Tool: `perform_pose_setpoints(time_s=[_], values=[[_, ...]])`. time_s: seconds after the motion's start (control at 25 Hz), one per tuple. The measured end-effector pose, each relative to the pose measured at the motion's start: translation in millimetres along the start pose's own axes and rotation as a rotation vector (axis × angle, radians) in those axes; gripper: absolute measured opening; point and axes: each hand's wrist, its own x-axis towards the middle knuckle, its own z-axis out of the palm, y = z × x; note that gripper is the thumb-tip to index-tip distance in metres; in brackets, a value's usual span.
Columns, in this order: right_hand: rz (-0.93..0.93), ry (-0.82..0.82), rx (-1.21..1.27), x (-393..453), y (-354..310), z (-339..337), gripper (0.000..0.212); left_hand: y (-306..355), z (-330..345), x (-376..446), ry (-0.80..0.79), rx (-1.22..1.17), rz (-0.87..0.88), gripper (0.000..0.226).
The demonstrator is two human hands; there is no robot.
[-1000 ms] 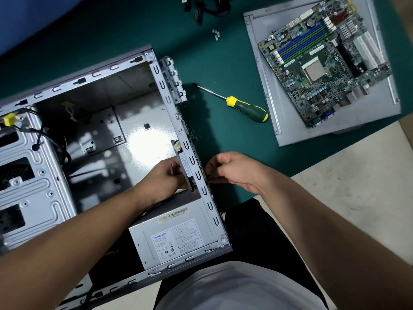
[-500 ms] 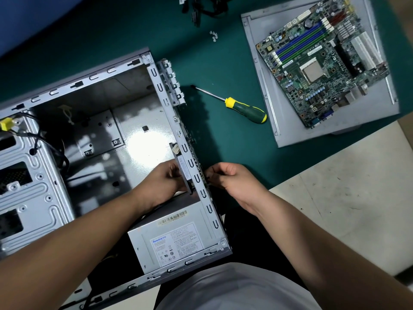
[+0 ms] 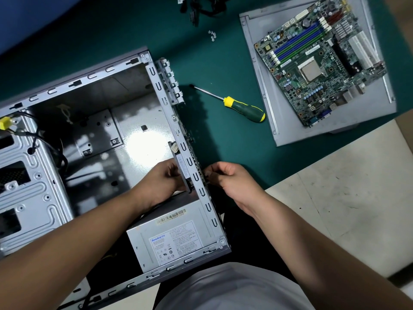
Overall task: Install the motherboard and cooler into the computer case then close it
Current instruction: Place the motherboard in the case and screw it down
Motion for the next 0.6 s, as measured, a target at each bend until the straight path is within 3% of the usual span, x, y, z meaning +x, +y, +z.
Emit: perform_pose_setpoints(time_s=[0.32,0.48,0.6], values=[[-0.04,0.002,-0.047,-2.6,-4.7,0.8,0.006,-4.4,-1.3,1.2,-0.001,0.095,0.075,0.022],[-0.073,0.002,-0.061,-3.1,-3.0,-0.2,0.019,-8.6,-5.2,2.2,0.008,0.157,0.115,0.024],[-0.088,0.038,-0.078,-2.5,-0.2,-1.1,0.017,-10.1,-7.3,2.9,0.014,0.239,0.202,0.027]])
